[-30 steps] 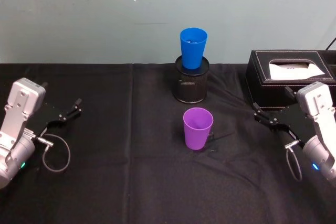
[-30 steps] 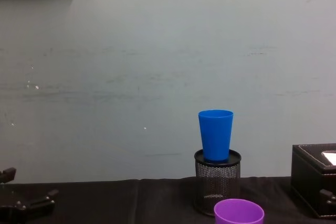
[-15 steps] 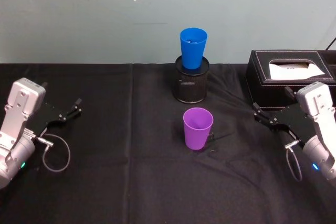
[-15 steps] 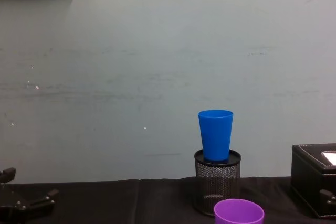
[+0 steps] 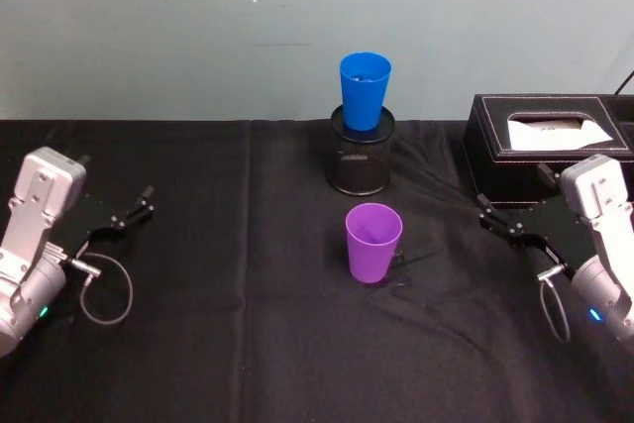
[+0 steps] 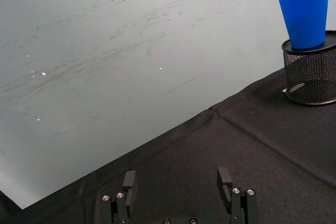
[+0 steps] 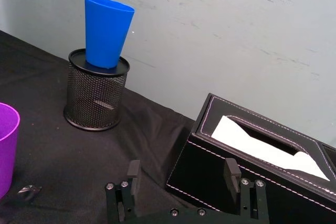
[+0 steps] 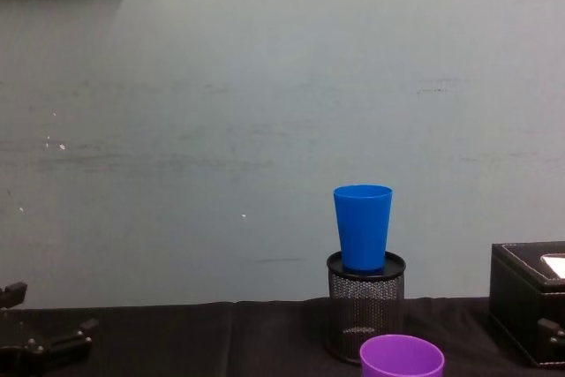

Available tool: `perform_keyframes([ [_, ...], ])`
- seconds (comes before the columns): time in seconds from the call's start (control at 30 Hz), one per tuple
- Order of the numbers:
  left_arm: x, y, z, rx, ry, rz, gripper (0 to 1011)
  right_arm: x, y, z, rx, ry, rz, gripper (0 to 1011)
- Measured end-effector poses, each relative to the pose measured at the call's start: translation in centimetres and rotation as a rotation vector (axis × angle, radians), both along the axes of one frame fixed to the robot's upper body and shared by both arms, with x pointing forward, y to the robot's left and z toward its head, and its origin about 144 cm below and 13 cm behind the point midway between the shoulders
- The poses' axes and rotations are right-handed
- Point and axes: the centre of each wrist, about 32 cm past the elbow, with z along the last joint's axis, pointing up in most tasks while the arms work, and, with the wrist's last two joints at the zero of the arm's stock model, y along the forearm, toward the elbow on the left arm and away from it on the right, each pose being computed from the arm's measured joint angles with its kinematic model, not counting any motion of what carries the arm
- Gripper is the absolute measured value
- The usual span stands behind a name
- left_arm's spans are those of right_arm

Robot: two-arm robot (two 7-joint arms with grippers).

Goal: Pick up one cup with a gripper and tap it against the other cup.

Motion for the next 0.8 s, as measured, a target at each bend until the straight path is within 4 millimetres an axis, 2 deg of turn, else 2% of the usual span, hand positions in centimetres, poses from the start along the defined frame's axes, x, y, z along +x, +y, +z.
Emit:
perform_keyframes([
  [0.33, 0.0, 0.0, 0.0, 0.0, 0.0, 0.0, 1000, -0.2, 0.4, 0.5, -0.009, -0.023, 0.031, 1004],
  [0.53, 0.0, 0.0, 0.0, 0.0, 0.0, 0.0, 1000, -1.5, 1.1, 1.0, 0.055, -0.012, 0.148, 1004],
  [0.8, 0.0, 0.0, 0.0, 0.0, 0.0, 0.0, 1000, -2.9, 2.0, 0.3, 0.169, 0.077, 0.324, 1004],
])
